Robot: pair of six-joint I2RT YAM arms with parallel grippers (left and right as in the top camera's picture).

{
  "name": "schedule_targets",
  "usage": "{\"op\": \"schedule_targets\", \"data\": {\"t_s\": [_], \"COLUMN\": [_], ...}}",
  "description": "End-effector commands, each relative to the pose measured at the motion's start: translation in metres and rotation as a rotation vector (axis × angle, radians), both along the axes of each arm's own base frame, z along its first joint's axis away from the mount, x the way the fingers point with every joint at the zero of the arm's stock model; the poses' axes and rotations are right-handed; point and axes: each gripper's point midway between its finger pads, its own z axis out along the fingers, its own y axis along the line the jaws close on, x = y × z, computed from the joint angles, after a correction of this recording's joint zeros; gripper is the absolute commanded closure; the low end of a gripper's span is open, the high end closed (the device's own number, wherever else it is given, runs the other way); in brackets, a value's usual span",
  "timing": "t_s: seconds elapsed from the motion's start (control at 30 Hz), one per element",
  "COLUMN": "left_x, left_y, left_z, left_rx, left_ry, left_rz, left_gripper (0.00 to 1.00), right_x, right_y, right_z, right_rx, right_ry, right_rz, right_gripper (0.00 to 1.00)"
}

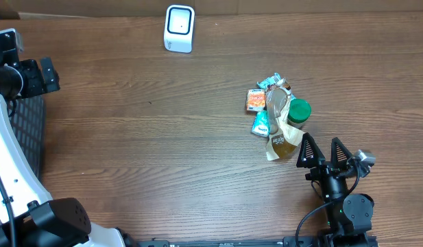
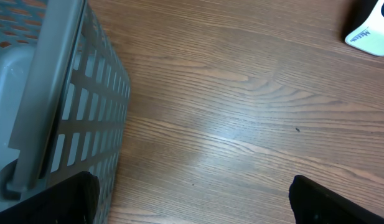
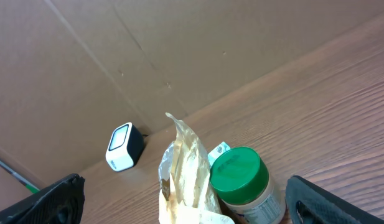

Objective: Scan the item barcode

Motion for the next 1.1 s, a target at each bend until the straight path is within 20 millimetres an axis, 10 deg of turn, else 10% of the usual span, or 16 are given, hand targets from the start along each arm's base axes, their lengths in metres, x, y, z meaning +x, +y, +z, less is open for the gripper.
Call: {"op": "schedule_targets", "data": {"t_s": [0.0,0.2,0.5,0.73,1.07], "left_x": [0.001,0.001,-0.019,-0.044,-0.056], "left_y": [-0.001,-0.030,-0.155,-0.170,-0.188], "left_z": [0.003,0.027,0.093,0.079,0.073], "left_rx": [0.017,0.045,0.091,0.102,0.181], "left_ry": [-0.007,-0.063,-0.251,-0.302,-0.806], "left_rz": [-0.025,-0.090,-0.405,-0.443,-0.500], "left_gripper": [0.00,0.00,0.00,0.00,0.00], "right_x": [0.000,0.000,0.000,0.000,0.000], "right_y": [-0.001,-0.001,-0.001,-0.001,-0.001], "right_z": [-0.002,-0.002,-0.002,-0.002,-0.002], "right_rx": [-0.010,-0.010,-0.010,-0.010,-0.010], "right_ry": [-0.004,-0.004,-0.004,-0.004,-0.004], "right_rz": [-0.005,-0.005,-0.005,-0.005,-0.005], "right_gripper": [0.00,0.00,0.00,0.00,0.00]}}
